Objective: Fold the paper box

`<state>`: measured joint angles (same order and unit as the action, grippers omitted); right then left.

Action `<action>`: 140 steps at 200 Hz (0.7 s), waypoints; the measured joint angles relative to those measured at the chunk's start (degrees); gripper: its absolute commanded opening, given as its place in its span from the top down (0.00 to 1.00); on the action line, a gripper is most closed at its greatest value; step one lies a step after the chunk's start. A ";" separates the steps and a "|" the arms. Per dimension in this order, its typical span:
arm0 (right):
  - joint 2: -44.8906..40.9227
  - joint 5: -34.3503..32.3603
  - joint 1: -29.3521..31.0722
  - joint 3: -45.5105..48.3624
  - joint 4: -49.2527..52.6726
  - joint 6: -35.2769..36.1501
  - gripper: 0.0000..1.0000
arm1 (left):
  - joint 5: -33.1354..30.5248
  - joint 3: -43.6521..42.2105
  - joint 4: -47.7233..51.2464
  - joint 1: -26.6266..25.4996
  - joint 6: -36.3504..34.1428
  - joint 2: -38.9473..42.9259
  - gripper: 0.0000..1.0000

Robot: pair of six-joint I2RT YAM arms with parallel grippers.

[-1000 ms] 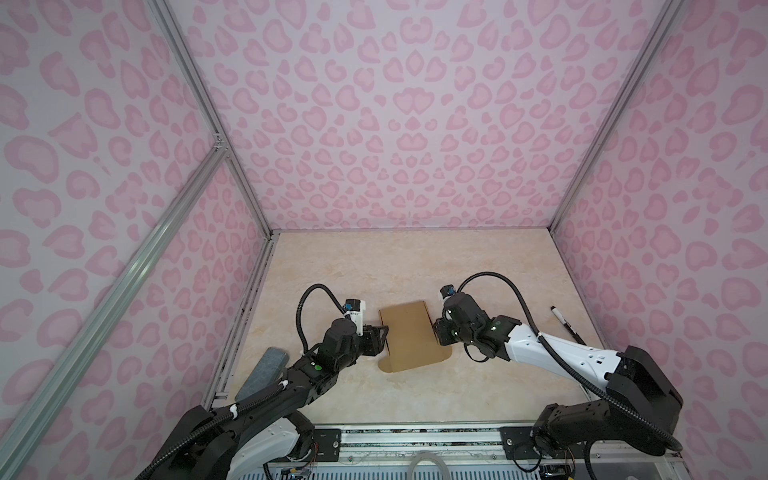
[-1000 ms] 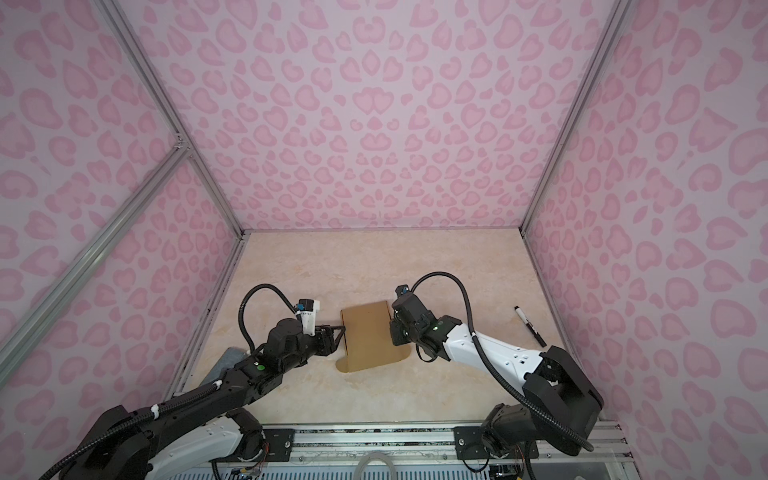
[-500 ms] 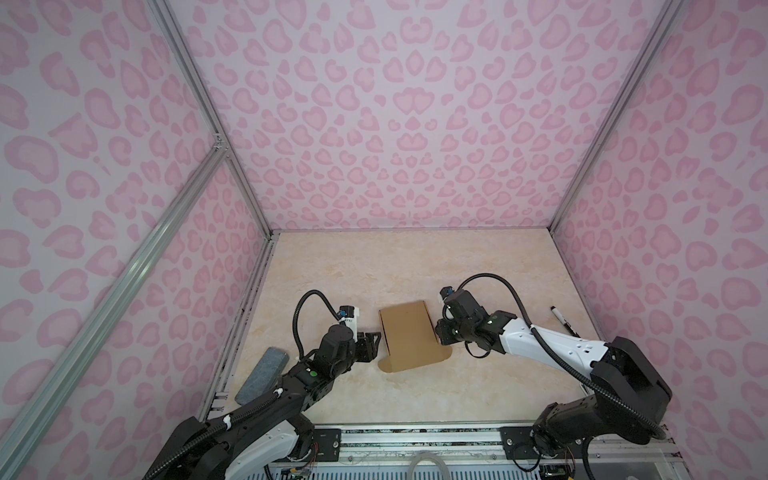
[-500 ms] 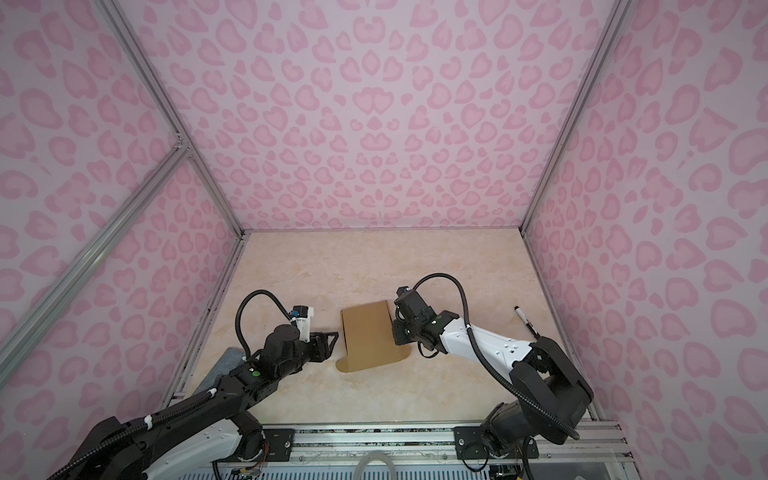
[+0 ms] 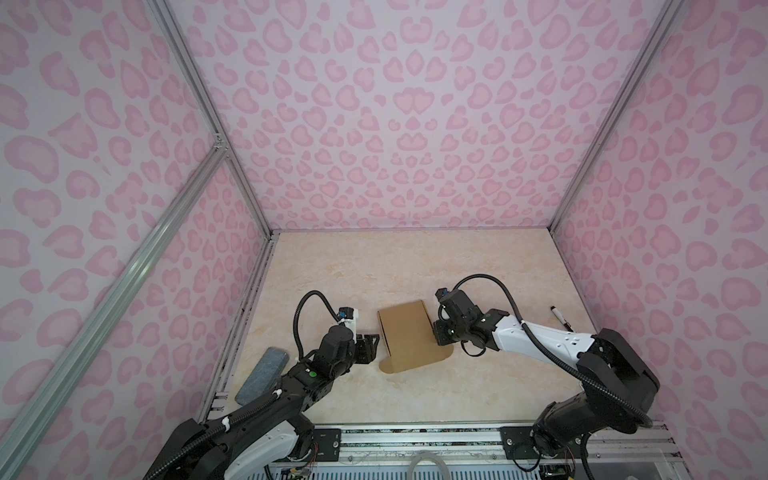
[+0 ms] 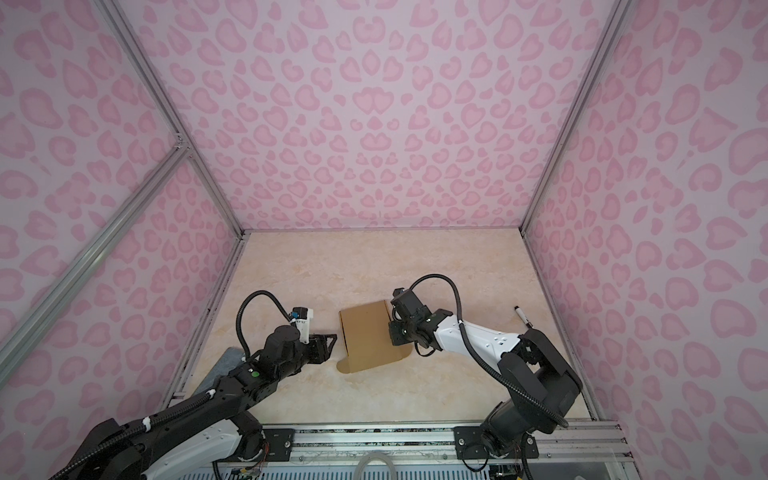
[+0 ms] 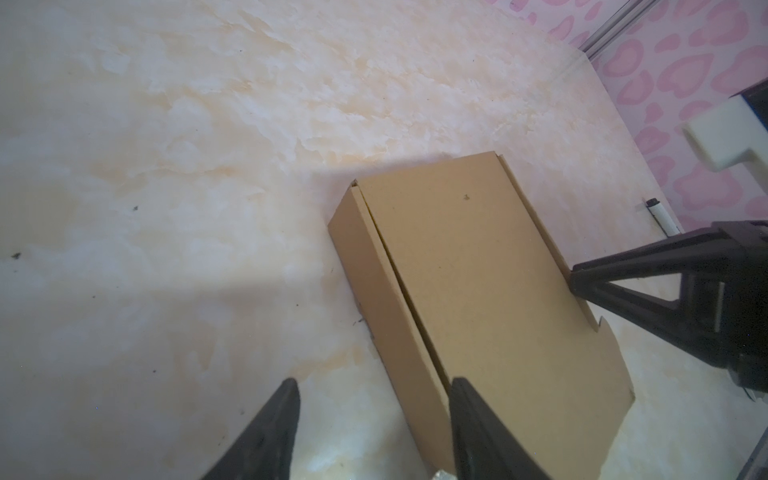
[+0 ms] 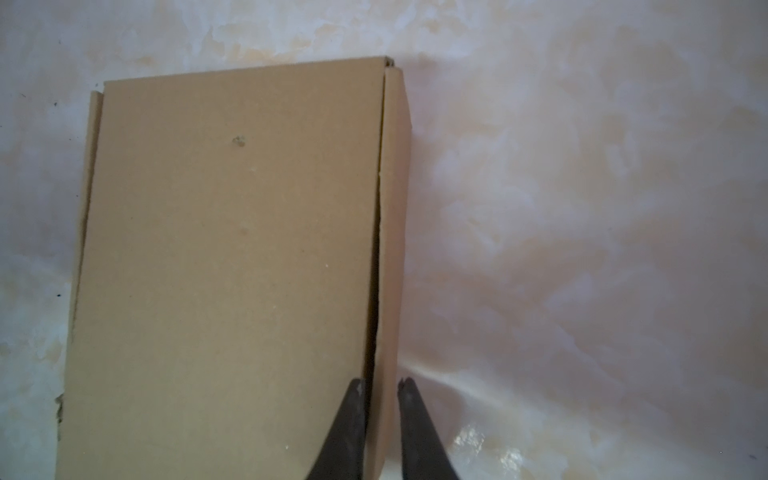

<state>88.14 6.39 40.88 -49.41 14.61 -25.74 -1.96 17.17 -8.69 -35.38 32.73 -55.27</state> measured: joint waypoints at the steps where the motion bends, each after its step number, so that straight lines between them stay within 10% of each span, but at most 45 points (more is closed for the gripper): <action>1: 0.02 0.02 0.00 0.00 -0.04 0.00 0.84 | 0.00 0.00 0.00 0.00 0.00 0.00 0.39; 140: -2.60 1.27 -0.76 2.03 -0.50 -0.63 1.00 | -1.09 -1.16 0.39 0.00 0.74 1.90 0.24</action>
<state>85.54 7.66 40.12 -47.37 14.11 -26.37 -3.05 16.01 -8.29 -35.38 33.47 -53.36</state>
